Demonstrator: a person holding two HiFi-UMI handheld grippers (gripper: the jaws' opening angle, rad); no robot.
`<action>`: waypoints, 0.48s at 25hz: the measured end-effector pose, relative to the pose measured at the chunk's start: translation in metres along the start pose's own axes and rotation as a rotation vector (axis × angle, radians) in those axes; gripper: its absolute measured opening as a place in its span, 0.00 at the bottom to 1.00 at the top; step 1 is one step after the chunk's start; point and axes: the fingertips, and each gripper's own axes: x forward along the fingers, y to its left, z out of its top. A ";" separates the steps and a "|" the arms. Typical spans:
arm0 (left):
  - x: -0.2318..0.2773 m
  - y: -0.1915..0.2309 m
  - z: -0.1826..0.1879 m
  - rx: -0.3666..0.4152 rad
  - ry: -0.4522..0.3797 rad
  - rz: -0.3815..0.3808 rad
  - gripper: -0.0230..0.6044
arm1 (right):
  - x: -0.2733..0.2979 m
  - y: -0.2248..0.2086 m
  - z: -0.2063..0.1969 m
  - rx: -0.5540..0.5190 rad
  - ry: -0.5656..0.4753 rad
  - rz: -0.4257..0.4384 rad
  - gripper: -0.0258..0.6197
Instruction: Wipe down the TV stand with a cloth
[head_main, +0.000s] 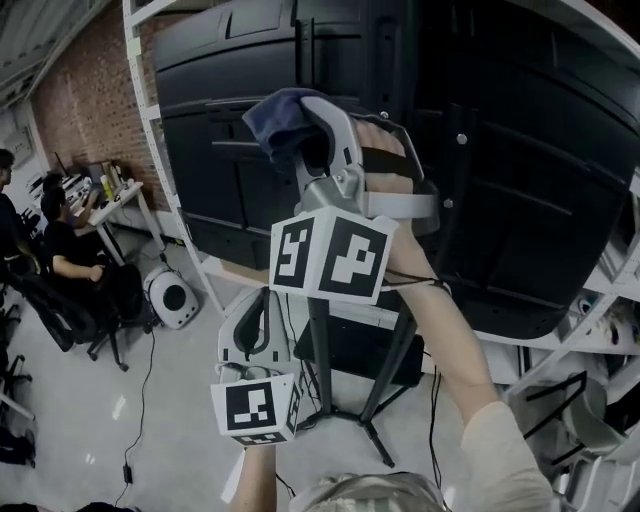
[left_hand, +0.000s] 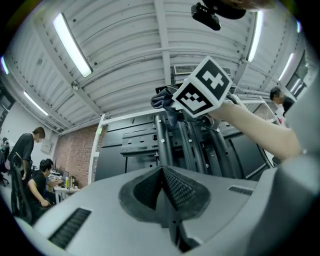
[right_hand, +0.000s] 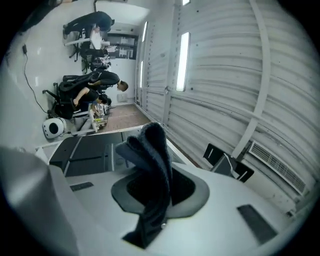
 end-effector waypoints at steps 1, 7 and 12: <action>-0.001 0.002 0.000 0.001 0.004 0.006 0.06 | 0.007 -0.001 0.000 -0.015 0.009 -0.006 0.13; -0.001 0.015 -0.006 -0.013 0.007 0.041 0.06 | 0.040 0.003 -0.017 -0.167 0.106 -0.050 0.13; -0.002 0.021 -0.014 -0.021 0.018 0.053 0.06 | 0.051 0.021 -0.025 -0.182 0.135 -0.023 0.13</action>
